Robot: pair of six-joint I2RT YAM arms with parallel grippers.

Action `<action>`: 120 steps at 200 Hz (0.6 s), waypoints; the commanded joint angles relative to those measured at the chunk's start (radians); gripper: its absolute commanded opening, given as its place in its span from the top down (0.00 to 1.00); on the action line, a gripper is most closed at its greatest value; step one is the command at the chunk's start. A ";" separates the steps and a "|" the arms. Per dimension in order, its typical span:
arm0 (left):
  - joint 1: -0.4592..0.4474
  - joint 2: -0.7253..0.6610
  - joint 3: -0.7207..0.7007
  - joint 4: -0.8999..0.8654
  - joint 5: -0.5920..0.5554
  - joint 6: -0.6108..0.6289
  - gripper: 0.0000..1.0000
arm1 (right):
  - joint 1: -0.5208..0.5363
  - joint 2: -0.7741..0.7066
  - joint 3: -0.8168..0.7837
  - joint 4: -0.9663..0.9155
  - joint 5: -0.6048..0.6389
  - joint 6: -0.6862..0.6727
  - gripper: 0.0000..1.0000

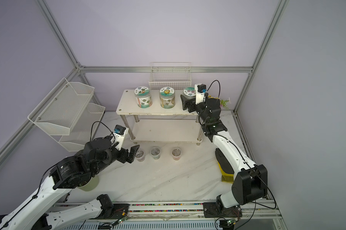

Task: Place the seed container on the shelf
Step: Place the seed jar on the shelf.

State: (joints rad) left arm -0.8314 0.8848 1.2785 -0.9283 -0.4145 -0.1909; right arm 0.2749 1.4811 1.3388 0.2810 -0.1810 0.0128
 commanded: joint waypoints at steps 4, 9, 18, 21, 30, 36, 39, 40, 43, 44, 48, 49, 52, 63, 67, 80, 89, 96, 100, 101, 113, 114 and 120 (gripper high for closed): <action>0.006 -0.017 0.010 0.028 0.005 -0.002 0.01 | -0.006 -0.032 -0.003 -0.018 -0.006 -0.013 0.03; 0.006 -0.017 0.010 0.027 0.003 0.000 0.01 | -0.006 -0.033 -0.006 -0.019 -0.006 -0.013 0.03; 0.005 -0.019 0.013 0.024 0.002 -0.002 0.00 | -0.006 -0.035 -0.009 -0.017 -0.005 -0.013 0.03; 0.006 -0.019 0.013 0.023 0.003 -0.002 0.00 | -0.006 -0.036 -0.010 -0.017 -0.005 -0.013 0.03; 0.007 -0.021 0.015 0.023 0.003 -0.004 0.00 | -0.007 -0.036 -0.014 -0.017 -0.005 -0.012 0.03; 0.006 -0.022 0.016 0.023 0.003 -0.003 0.00 | -0.006 -0.038 -0.018 -0.016 -0.005 -0.012 0.03; 0.007 -0.023 0.016 0.022 0.002 -0.004 0.00 | -0.006 -0.038 -0.020 -0.017 -0.005 -0.011 0.03; 0.006 -0.022 0.016 0.022 0.002 -0.004 0.00 | -0.006 -0.039 -0.020 -0.017 -0.005 -0.011 0.03; 0.006 -0.023 0.016 0.022 0.002 -0.003 0.00 | -0.006 -0.040 -0.022 -0.017 -0.005 -0.011 0.03; 0.006 -0.023 0.017 0.022 0.002 -0.004 0.00 | -0.006 -0.040 -0.023 -0.017 -0.005 -0.010 0.03; 0.007 -0.024 0.018 0.020 0.000 -0.005 0.00 | -0.006 -0.041 -0.025 -0.016 -0.006 -0.009 0.03; 0.006 -0.024 0.018 0.020 0.001 -0.005 0.00 | -0.006 -0.042 -0.026 -0.016 -0.006 -0.009 0.03; 0.007 -0.023 0.018 0.020 0.002 -0.004 0.01 | -0.006 -0.043 -0.029 -0.016 -0.006 -0.009 0.03; 0.005 -0.025 0.018 0.017 0.000 -0.005 0.00 | -0.006 -0.048 -0.034 -0.016 -0.010 -0.008 0.03; 0.005 -0.026 0.018 0.016 0.000 -0.005 0.00 | -0.006 -0.050 -0.039 -0.014 -0.010 -0.008 0.03; 0.006 -0.026 0.017 0.012 0.000 -0.007 0.00 | -0.006 -0.060 -0.055 -0.005 -0.017 -0.012 0.03; 0.005 -0.027 0.018 0.013 -0.001 -0.007 0.00 | -0.006 -0.066 -0.065 -0.002 -0.021 -0.014 0.03; 0.006 -0.026 0.018 0.012 0.000 -0.007 0.00 | -0.006 -0.070 -0.072 -0.002 -0.021 -0.015 0.03; 0.006 -0.026 0.018 0.014 0.000 -0.007 0.00 | -0.005 -0.073 -0.076 -0.002 -0.023 -0.017 0.03; 0.006 -0.027 0.018 0.015 -0.001 -0.007 0.00 | -0.005 -0.073 -0.077 -0.002 -0.023 -0.016 0.03; 0.006 -0.027 0.018 0.014 0.001 -0.007 0.01 | -0.006 -0.082 -0.088 0.000 -0.026 -0.020 0.03; 0.006 -0.026 0.019 0.014 0.001 -0.007 0.00 | -0.006 -0.083 -0.089 0.000 -0.027 -0.020 0.03; 0.006 -0.027 0.019 0.014 0.002 -0.008 0.01 | -0.006 -0.085 -0.094 0.000 -0.029 -0.021 0.03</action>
State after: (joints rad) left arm -0.8314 0.8703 1.2785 -0.9321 -0.4149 -0.1913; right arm 0.2749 1.4334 1.2694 0.2760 -0.1890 0.0082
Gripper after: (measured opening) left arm 0.996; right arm 0.974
